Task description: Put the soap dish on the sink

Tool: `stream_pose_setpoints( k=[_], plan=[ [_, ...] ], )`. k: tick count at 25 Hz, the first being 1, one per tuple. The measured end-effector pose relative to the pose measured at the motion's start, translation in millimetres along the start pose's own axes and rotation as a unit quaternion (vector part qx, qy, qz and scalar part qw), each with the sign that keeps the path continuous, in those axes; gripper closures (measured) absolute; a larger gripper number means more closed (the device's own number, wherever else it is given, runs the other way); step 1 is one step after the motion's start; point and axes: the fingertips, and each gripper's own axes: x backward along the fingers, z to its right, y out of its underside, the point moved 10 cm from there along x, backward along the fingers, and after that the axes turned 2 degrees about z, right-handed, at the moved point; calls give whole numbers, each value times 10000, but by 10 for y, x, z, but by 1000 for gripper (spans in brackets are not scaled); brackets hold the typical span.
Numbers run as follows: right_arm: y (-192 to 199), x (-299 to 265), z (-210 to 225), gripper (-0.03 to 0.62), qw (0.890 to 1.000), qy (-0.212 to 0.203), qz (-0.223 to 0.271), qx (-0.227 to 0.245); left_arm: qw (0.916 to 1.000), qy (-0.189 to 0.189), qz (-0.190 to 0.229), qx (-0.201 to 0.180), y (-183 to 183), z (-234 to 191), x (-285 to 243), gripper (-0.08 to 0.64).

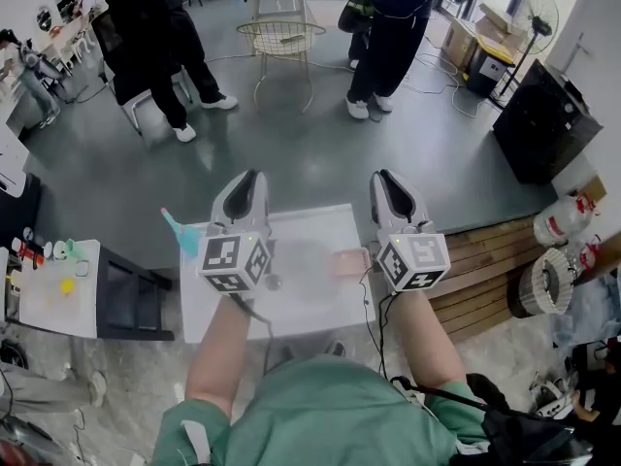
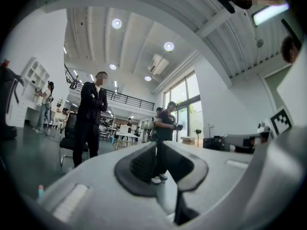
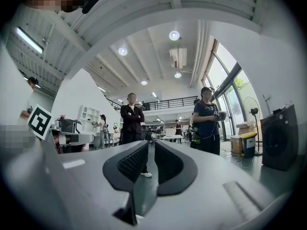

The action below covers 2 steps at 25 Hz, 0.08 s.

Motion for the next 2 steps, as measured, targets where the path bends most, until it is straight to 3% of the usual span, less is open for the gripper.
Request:
stream_pose_setpoints(
  k=[2],
  plan=[
    [3, 19, 9, 549, 10000, 5, 1, -1, 10000, -5, 1, 3, 5, 15, 11, 523]
  ],
)
